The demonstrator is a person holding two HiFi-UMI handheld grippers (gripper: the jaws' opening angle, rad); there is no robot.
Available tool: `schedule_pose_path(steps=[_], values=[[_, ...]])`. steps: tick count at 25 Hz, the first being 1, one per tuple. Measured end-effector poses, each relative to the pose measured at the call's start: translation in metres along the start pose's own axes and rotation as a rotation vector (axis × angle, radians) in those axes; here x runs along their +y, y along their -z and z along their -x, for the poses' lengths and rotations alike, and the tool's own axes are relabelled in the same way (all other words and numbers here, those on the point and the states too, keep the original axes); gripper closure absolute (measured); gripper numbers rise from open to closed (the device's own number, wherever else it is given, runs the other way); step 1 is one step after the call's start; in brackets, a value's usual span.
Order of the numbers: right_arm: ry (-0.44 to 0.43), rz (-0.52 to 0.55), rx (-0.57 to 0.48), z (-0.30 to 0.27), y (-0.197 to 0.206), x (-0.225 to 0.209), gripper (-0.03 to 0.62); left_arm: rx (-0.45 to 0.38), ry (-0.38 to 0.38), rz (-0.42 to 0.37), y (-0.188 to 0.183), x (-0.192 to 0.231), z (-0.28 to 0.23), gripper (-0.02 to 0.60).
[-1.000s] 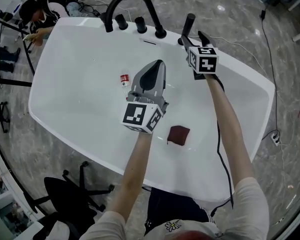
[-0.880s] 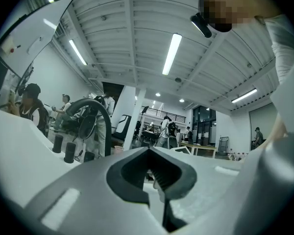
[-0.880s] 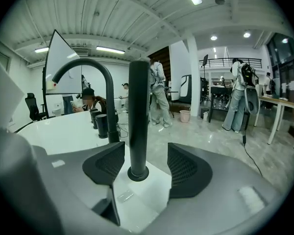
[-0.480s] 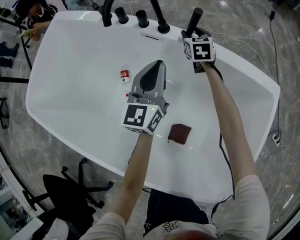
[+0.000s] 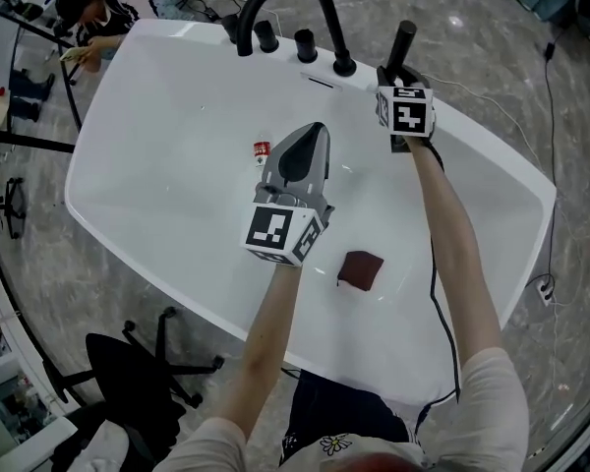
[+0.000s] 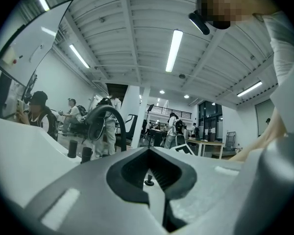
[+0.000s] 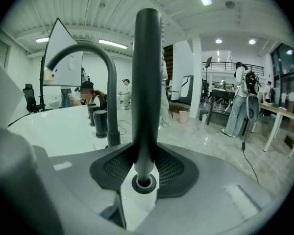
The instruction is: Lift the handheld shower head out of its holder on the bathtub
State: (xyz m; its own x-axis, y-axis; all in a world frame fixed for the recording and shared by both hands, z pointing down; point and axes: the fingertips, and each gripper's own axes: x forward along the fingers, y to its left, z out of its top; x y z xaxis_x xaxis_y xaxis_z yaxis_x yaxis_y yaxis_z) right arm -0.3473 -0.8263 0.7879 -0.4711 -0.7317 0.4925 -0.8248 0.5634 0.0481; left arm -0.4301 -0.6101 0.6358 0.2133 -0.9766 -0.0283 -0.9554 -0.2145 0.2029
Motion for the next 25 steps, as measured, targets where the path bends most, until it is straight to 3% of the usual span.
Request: schedule_pose_path(steps=[5,10,17,25], values=[[0.000,0.003,-0.042,0.027,-0.041,0.001,0.439,-0.022,-0.013,0.010,-0.029,-0.004,0.007,0.581],[0.020,-0.029,-0.109,0.084,-0.104,-0.008,0.439,-0.066,0.003,-0.008,-0.094,-0.028,0.012,0.581],[0.036,-0.031,-0.262,0.201,-0.225,-0.023,0.439,-0.147,0.066,-0.028,-0.195,-0.084,0.009,0.581],[0.040,-0.091,-0.370,0.357,-0.290,-0.016,0.439,-0.170,0.126,-0.039,-0.292,-0.155,0.032,0.581]])
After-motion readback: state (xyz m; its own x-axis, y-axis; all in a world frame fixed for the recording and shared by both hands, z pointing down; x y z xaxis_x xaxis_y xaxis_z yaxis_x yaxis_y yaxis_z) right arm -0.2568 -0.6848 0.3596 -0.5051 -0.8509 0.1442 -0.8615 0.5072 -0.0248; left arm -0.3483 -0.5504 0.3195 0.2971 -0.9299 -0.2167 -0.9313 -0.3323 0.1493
